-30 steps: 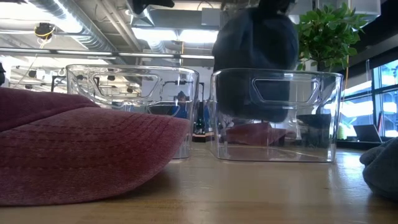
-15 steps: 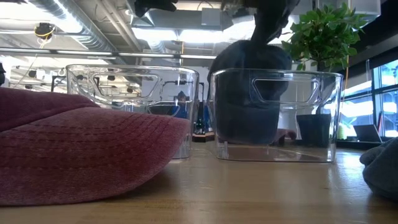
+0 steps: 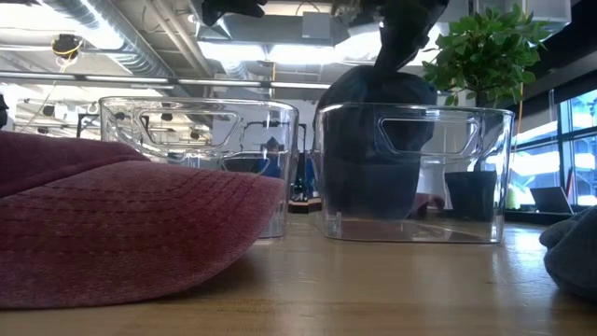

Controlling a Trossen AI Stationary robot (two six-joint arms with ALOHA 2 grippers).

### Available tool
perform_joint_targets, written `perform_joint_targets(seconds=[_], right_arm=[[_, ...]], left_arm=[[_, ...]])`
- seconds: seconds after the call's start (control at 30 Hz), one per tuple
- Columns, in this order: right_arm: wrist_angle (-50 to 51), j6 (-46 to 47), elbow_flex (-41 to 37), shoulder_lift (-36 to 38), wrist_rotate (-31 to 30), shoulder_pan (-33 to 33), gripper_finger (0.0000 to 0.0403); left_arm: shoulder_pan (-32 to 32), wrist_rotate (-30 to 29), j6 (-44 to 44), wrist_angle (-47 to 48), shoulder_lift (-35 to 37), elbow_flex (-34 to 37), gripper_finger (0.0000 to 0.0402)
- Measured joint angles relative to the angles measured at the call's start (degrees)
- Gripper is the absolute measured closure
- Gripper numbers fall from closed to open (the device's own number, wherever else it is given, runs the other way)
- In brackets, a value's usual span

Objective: Pick & Place hat
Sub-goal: Put the middle right blue cap into the right transparent bin

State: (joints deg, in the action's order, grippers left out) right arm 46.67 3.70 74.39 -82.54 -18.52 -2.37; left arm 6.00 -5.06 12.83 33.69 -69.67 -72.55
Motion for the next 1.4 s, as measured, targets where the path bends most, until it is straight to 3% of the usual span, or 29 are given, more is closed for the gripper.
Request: perform_joint_targets(seconds=[0.43, 1.17, 1.4], right_arm=[[-3.85, -7.17, 0.03, 0.0, 0.59, -0.04, 0.0356], [-3.95, -4.14, 0.07, 0.0, -1.29, -0.04, 0.0355], [-4.26, -4.73, 0.11, 0.0, -1.43, -0.04, 0.0304]], left_arm=[[0.0, 0.0, -0.03, 0.0, 0.02, 0.02, 0.0292], [0.0, 0.0, -0.06, 0.02, 0.02, 0.02, 0.0292], [0.0, 0.0, -0.06, 0.02, 0.02, 0.02, 0.0295]])
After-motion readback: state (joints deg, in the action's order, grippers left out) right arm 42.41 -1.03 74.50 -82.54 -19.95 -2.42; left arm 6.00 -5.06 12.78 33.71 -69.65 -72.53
